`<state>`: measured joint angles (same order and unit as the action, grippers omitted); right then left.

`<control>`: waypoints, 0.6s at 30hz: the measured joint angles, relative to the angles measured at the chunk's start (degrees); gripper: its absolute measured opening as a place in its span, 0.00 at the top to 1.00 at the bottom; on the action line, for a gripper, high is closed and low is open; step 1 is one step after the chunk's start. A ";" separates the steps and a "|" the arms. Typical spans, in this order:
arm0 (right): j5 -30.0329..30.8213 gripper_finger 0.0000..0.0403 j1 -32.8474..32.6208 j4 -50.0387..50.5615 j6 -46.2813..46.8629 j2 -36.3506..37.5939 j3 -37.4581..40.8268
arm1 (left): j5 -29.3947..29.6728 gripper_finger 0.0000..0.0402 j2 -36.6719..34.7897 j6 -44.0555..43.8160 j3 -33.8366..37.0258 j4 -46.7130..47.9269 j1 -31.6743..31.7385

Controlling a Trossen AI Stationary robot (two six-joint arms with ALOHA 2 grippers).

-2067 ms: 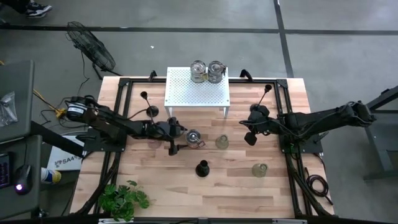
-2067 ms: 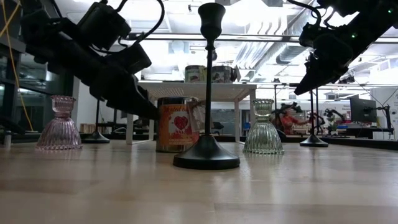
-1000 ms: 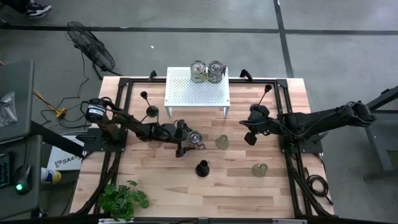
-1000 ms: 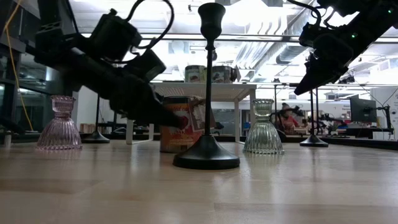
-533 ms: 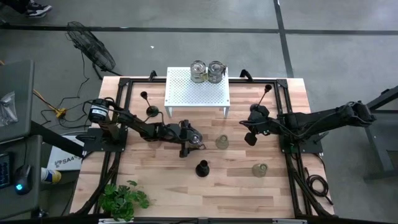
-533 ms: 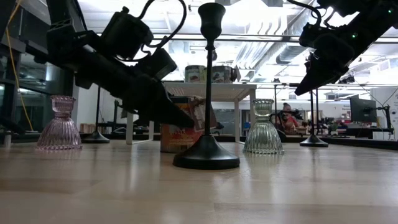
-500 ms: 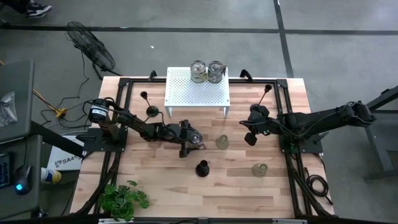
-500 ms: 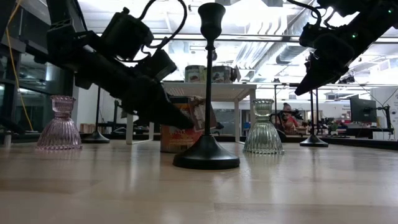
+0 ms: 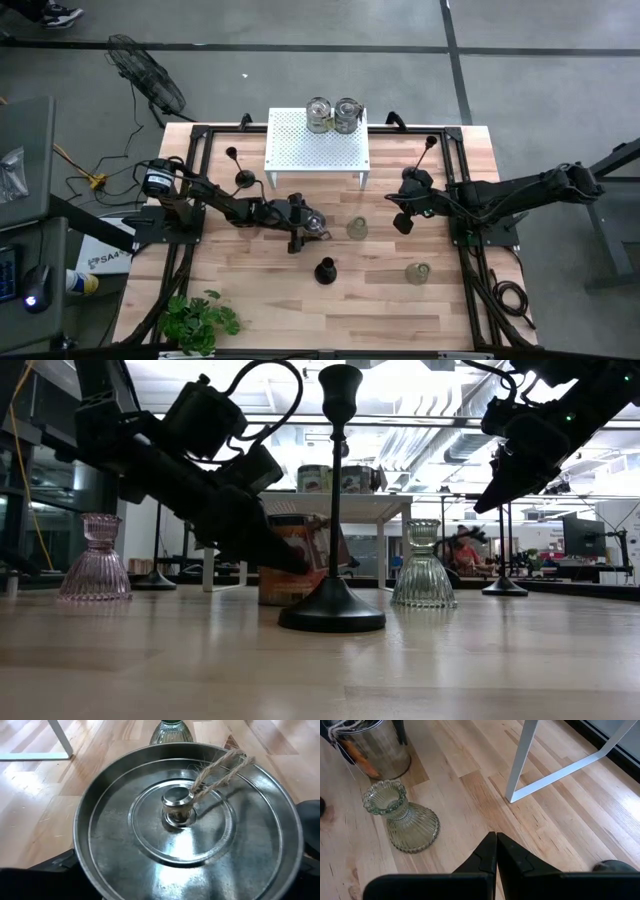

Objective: Pick & Place candle stick holders
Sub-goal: Align the scented candle on the shelf with the other scented candles

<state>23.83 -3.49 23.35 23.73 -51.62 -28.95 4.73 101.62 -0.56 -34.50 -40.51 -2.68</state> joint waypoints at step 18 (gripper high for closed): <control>-0.02 0.99 -0.01 0.45 0.01 -0.02 0.00 | 0.90 0.11 -12.11 -1.60 -0.40 12.76 0.02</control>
<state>23.81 -3.50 23.80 23.73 -51.64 -28.95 5.62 89.52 -2.16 -34.90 -27.75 -2.66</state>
